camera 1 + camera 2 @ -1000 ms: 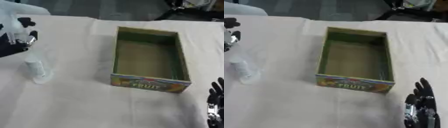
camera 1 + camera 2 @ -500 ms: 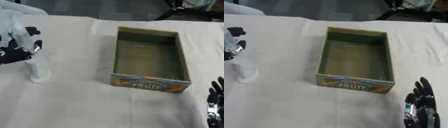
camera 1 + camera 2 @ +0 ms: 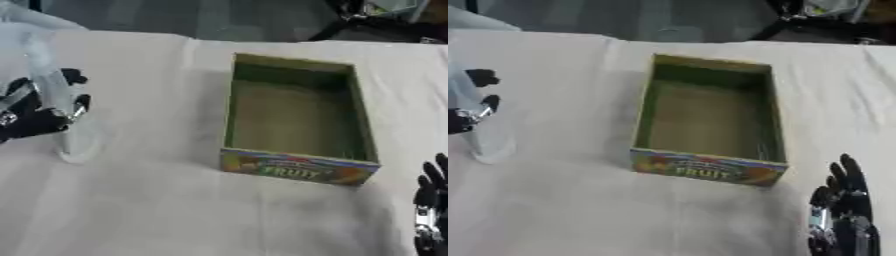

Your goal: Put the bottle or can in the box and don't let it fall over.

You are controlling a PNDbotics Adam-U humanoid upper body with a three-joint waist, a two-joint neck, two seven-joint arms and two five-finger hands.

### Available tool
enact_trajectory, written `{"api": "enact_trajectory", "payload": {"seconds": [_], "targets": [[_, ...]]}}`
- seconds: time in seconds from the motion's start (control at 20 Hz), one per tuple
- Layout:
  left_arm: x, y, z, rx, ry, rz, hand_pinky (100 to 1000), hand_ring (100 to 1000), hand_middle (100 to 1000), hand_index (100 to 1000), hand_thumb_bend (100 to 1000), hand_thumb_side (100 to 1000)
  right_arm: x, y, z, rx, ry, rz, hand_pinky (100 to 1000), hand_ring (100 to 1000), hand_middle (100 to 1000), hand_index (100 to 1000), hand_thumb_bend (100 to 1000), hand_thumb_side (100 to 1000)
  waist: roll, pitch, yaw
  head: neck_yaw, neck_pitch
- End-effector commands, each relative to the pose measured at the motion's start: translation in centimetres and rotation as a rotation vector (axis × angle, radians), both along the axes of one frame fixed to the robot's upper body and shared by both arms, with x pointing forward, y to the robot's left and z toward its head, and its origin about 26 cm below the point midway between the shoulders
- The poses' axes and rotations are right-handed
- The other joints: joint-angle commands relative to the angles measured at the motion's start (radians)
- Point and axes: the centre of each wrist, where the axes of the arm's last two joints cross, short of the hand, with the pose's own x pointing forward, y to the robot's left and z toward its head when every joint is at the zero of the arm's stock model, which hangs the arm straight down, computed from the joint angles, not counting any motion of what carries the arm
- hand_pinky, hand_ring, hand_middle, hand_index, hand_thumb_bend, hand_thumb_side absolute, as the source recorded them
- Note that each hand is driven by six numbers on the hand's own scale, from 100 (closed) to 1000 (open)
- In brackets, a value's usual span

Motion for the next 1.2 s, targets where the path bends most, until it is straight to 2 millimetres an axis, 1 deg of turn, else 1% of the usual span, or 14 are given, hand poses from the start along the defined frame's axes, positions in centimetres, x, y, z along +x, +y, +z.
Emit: {"api": "enact_trajectory", "payload": {"seconds": [0.05, 0.1, 0.25, 0.4, 0.45, 0.6, 0.7, 0.8, 0.85, 0.9, 1.0, 1.05, 1.15, 1.2], "targets": [[0.2, 0.7, -0.4, 0.015, 0.015, 0.039, 1000, 1000, 963, 849, 100, 379, -0.1, -0.2, 0.7, -0.003, -0.025, 0.004, 1000, 1000, 1000, 1000, 100, 666, 0.0, -0.011, -0.001, -0.002, -0.012], [0.2, 0.9, -0.7, 0.009, 0.02, 0.047, 1000, 1000, 964, 849, 100, 379, -0.1, -0.2, 0.7, -0.003, -0.025, 0.004, 1000, 1000, 1000, 1000, 100, 665, 0.0, -0.011, -0.001, -0.002, -0.012], [0.4, 1.2, -1.2, -0.003, 0.021, 0.064, 1000, 1000, 973, 852, 100, 336, 0.0, -0.2, 0.7, -0.002, -0.025, 0.005, 1000, 1000, 1000, 1000, 100, 665, -0.001, -0.01, -0.002, -0.002, -0.015], [0.6, 1.4, -1.7, -0.017, 0.022, 0.067, 1000, 1000, 952, 847, 100, 317, 0.0, -0.2, 0.7, -0.002, -0.025, 0.006, 1000, 1000, 1000, 1000, 100, 665, -0.002, -0.009, -0.003, 0.0, -0.02], [0.7, 1.4, -1.9, -0.023, 0.025, 0.069, 1000, 1000, 915, 839, 100, 282, 0.0, -0.1, 0.7, -0.001, -0.025, 0.006, 1000, 1000, 1000, 1000, 100, 665, -0.002, -0.009, -0.004, 0.0, -0.022], [1.0, 1.5, -2.4, -0.035, 0.026, 0.071, 1000, 1000, 886, 824, 100, 282, 0.0, -0.2, 0.7, 0.0, -0.026, 0.007, 1000, 1000, 1000, 1000, 100, 666, -0.002, -0.009, -0.005, 0.002, -0.027], [1.1, 1.5, -2.7, -0.044, 0.027, 0.082, 1000, 1000, 840, 789, 100, 282, 0.0, -0.2, 0.7, 0.0, -0.026, 0.008, 1000, 1000, 1000, 1000, 100, 666, -0.002, -0.009, -0.005, 0.002, -0.029], [1.2, 1.5, -3.0, -0.068, 0.024, 0.091, 1000, 1000, 787, 728, 100, 298, 0.0, -0.2, 0.7, 0.001, -0.027, 0.009, 1000, 1000, 1000, 1000, 100, 666, -0.002, -0.009, -0.006, 0.003, -0.03], [1.3, 1.5, -3.1, -0.084, 0.021, 0.093, 1000, 1000, 756, 683, 100, 324, 0.0, -0.2, 0.7, 0.002, -0.027, 0.009, 1000, 1000, 1000, 1000, 100, 666, -0.002, -0.009, -0.006, 0.003, -0.03], [1.3, 1.4, -3.3, -0.102, 0.015, 0.094, 1000, 1000, 746, 672, 100, 336, 0.0, -0.2, 0.7, 0.002, -0.028, 0.009, 1000, 1000, 1000, 1000, 100, 666, -0.002, -0.009, -0.006, 0.003, -0.031], [1.4, 1.4, -3.5, -0.141, -0.001, 0.099, 1000, 1000, 697, 616, 100, 371, 0.0, -0.2, 0.8, 0.003, -0.028, 0.01, 1000, 1000, 1000, 1000, 100, 666, -0.003, -0.009, -0.006, 0.003, -0.031], [1.5, 1.5, -3.7, -0.157, -0.013, 0.108, 1000, 1000, 637, 550, 100, 398, 0.0, -0.2, 0.8, 0.003, -0.028, 0.01, 1000, 1000, 1000, 1000, 100, 666, -0.003, -0.008, -0.006, 0.004, -0.031], [1.6, 1.5, -3.8, -0.178, -0.041, 0.133, 1000, 1000, 573, 473, 100, 429, 0.0, -0.2, 0.8, 0.004, -0.028, 0.011, 1000, 1000, 1000, 1000, 100, 666, -0.003, -0.008, -0.006, 0.005, -0.031], [1.7, 1.5, -3.9, -0.184, -0.055, 0.143, 1000, 1000, 556, 454, 100, 440, 0.0, -0.2, 0.7, 0.004, -0.028, 0.012, 1000, 1000, 1000, 1000, 100, 666, -0.003, -0.008, -0.006, 0.005, -0.03]]}}
